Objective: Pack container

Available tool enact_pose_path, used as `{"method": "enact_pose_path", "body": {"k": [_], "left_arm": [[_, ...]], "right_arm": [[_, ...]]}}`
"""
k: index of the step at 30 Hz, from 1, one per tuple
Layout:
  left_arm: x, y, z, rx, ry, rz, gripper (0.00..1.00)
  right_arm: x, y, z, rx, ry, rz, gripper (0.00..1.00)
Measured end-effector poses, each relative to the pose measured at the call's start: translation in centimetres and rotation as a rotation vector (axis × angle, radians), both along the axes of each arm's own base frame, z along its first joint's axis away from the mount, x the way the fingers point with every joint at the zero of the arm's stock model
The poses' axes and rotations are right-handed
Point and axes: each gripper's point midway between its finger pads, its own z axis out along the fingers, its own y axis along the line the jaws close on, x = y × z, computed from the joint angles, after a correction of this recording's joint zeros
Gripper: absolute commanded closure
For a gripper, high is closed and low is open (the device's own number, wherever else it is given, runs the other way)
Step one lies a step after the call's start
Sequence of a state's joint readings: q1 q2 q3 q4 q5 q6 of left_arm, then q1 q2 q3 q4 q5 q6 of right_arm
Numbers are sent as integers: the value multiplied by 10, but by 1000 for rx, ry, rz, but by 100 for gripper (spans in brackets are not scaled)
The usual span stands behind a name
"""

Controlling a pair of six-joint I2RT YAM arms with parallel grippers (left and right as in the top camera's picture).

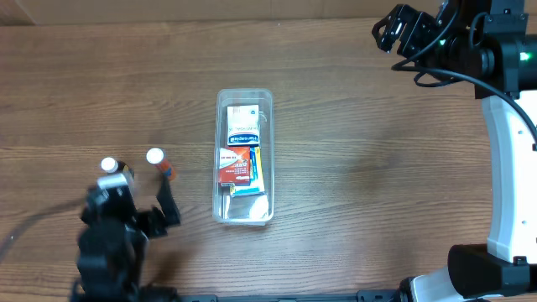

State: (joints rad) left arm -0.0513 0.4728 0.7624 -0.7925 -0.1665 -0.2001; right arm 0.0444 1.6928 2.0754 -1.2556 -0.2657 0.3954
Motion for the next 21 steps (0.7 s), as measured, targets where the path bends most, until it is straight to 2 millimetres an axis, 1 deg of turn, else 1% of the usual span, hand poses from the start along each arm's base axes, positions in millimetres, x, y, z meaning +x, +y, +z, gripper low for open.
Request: {"method": "enact_pose_path", "body": {"k": [1, 2, 3, 4, 5, 6, 7, 8, 9, 10, 11, 12, 13, 14, 17, 18, 19, 20, 21], "left_arm": [[8, 3, 17, 7, 77, 13, 0], [31, 2, 52, -1, 105, 10, 0], [45, -3, 73, -18, 124, -14, 0], [62, -11, 103, -34, 123, -55, 0], [76, -16, 128, -41, 102, -79, 0], [77, -17, 138, -42, 139, -86, 0], [76, -13, 141, -41, 176, -60, 0], [73, -4, 133, -45, 234, -12, 0], [64, 13, 106, -54, 376, 74, 0], [63, 23, 89, -64, 454, 121, 0], [67, 39, 63, -81, 564, 174, 1], [73, 48, 38, -103, 652, 193, 4], [78, 53, 14, -134, 735, 197, 8], [79, 56, -16, -185, 835, 197, 9], [80, 65, -77, -279, 1016, 214, 10], [82, 69, -93, -299, 1044, 219, 5], [84, 73, -109, -314, 1062, 228, 5], [86, 77, -118, -312, 1066, 237, 4], [87, 81, -123, -304, 1065, 250, 3]], "right_arm": [[0, 0, -1, 1, 3, 0, 0], [0, 0, 0, 1, 1, 0, 0], [0, 0, -1, 1, 4, -1, 0], [0, 0, -1, 1, 4, -1, 0], [0, 0, -1, 1, 4, -1, 0], [0, 0, -1, 1, 5, -1, 0], [0, 0, -1, 1, 4, -1, 0], [0, 0, -1, 1, 4, -1, 0], [0, 0, -1, 1, 4, -1, 0], [0, 0, -1, 1, 3, 0, 0], [0, 0, -1, 1, 4, 0, 0], [0, 0, -1, 1, 4, 0, 0], [0, 0, -1, 1, 4, 0, 0], [0, 0, -1, 1, 3, 0, 0], [0, 0, -1, 2, 3, 0, 0], [0, 0, -1, 1, 3, 0, 0], [0, 0, -1, 1, 4, -1, 0], [0, 0, -1, 1, 3, 0, 0], [0, 0, -1, 1, 4, -1, 0]]}}
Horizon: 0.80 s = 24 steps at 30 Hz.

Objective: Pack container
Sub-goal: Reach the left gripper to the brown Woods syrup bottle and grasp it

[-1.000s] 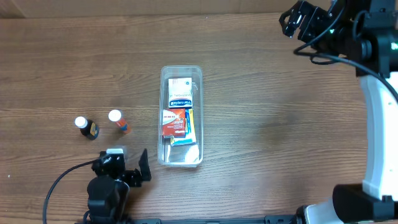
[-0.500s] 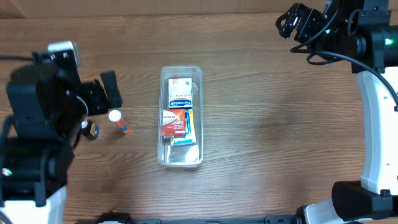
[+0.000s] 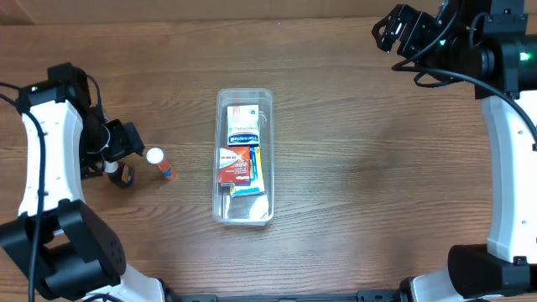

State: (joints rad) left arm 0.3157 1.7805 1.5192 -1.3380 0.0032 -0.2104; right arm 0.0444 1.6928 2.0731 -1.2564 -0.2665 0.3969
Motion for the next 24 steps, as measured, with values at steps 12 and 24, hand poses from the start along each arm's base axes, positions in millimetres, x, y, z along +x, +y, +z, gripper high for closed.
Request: {"method": "enact_pose_path", "body": {"k": [12, 24], "left_arm": [[12, 6, -12, 24, -52, -380, 15], [-2, 39, -22, 51, -31, -312, 21]], "right_arm": [[0, 0, 0, -1, 1, 1, 0], [0, 0, 0, 0, 0, 0, 0]]}}
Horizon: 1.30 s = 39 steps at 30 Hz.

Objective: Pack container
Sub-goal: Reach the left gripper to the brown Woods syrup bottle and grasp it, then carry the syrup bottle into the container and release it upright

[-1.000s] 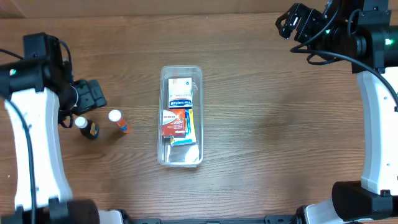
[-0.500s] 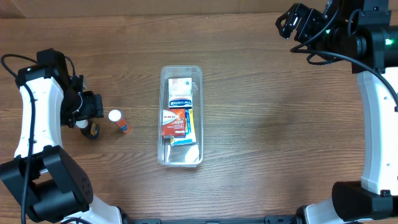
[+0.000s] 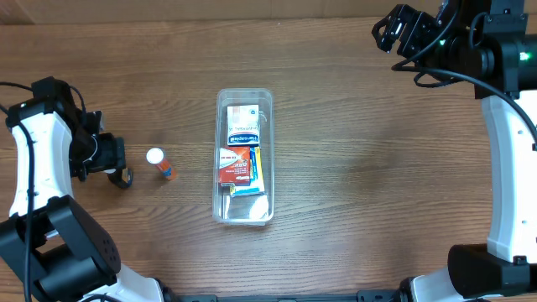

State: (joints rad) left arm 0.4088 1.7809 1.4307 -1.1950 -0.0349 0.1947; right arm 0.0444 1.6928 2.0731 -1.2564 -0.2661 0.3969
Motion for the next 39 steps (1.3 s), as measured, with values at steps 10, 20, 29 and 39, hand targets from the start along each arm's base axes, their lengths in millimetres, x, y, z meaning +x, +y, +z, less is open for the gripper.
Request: {"method": "enact_pose_path", "body": {"k": [10, 20, 29, 39], "left_arm": [[9, -7, -19, -42, -56, -30, 65], [-6, -13, 23, -80, 40, 76, 96], [57, -115, 220, -132, -430, 4, 96], [86, -329, 109, -218, -317, -321, 96]], "right_arm": [[0, 0, 0, 0, 0, 1, 0], [0, 0, 0, 1, 0, 0, 0], [0, 0, 0, 1, 0, -1, 0], [0, 0, 0, 2, 1, -1, 0]]}}
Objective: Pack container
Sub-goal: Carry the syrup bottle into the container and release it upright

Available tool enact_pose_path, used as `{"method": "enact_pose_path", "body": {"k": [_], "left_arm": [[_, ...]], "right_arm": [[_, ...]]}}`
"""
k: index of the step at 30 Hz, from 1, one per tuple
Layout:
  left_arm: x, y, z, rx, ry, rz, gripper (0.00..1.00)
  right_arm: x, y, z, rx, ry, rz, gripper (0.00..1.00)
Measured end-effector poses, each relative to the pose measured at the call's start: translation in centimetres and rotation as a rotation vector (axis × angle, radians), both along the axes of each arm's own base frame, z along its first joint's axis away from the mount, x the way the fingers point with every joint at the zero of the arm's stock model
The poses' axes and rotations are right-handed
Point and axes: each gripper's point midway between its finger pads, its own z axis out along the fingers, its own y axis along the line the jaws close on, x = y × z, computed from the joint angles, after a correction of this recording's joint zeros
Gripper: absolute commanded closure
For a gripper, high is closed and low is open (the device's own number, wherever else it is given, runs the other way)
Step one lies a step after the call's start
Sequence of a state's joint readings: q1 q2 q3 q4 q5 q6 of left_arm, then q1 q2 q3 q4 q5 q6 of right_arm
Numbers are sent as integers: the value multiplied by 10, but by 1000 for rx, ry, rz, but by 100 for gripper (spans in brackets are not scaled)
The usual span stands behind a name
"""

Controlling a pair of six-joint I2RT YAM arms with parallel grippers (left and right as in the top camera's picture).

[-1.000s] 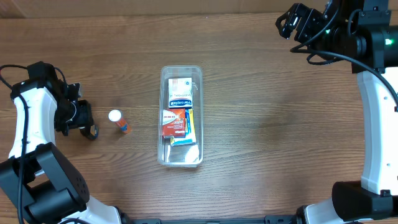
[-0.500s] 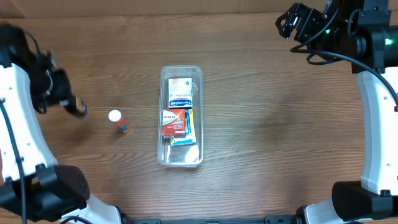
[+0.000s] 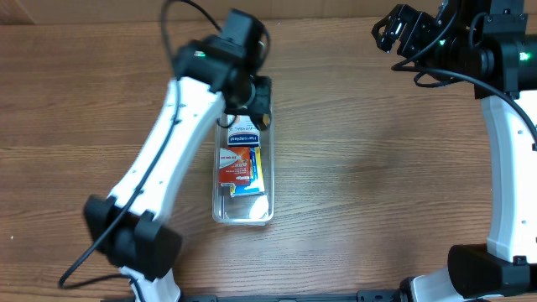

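A clear plastic container (image 3: 245,214) lies lengthwise at the table's middle, with small boxes and packets (image 3: 239,164) inside. My left arm reaches across from the lower left, and its gripper (image 3: 245,113) hangs over the container's far end. The dark wrist covers its fingers, so what they hold is hidden. A small white bit (image 3: 226,122) shows at the container's left rim beside the gripper. No glue stick shows on the table. My right gripper (image 3: 388,29) is raised at the far right edge with its fingers apart and nothing between them.
The left arm's white link (image 3: 155,159) slants over the table's left half and hides what lies under it. The right arm's white column (image 3: 508,168) runs down the right edge.
My left gripper was at the table's left side beside a white-capped glue stick; now it is over the container's far end. That stick no longer shows. The right arm has not moved.
Two white-capped glue sticks stood left of the container, with my left gripper just below them. Then the gripper was at the left stick. After that only the right stick showed beside it. Now the gripper is over the container and no stick shows.
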State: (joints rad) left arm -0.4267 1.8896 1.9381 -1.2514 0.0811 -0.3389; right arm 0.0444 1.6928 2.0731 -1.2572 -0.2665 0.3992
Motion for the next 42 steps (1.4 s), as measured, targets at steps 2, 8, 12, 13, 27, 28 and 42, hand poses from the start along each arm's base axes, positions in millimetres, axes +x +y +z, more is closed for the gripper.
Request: {"method": "enact_pose_path", "body": {"k": [2, 8, 12, 13, 27, 28, 42], "left_arm": [[3, -9, -34, 41, 55, -7, 96], [12, -7, -55, 76, 74, 62, 95], [18, -11, -57, 52, 58, 118, 92], [18, -13, -61, 45, 59, 136, 91], [13, -27, -101, 38, 44, 152, 55], [13, -28, -101, 37, 46, 137, 55], [11, -55, -107, 27, 14, 47, 96]], "right_arm": [[0, 0, 0, 0, 0, 0, 0], [0, 0, 0, 0, -1, 0, 0], [0, 0, 0, 0, 0, -1, 0], [0, 0, 0, -1, -1, 0, 0], [0, 0, 0, 0, 0, 0, 0], [0, 0, 0, 0, 0, 0, 0], [0, 0, 0, 0, 0, 0, 0]]}}
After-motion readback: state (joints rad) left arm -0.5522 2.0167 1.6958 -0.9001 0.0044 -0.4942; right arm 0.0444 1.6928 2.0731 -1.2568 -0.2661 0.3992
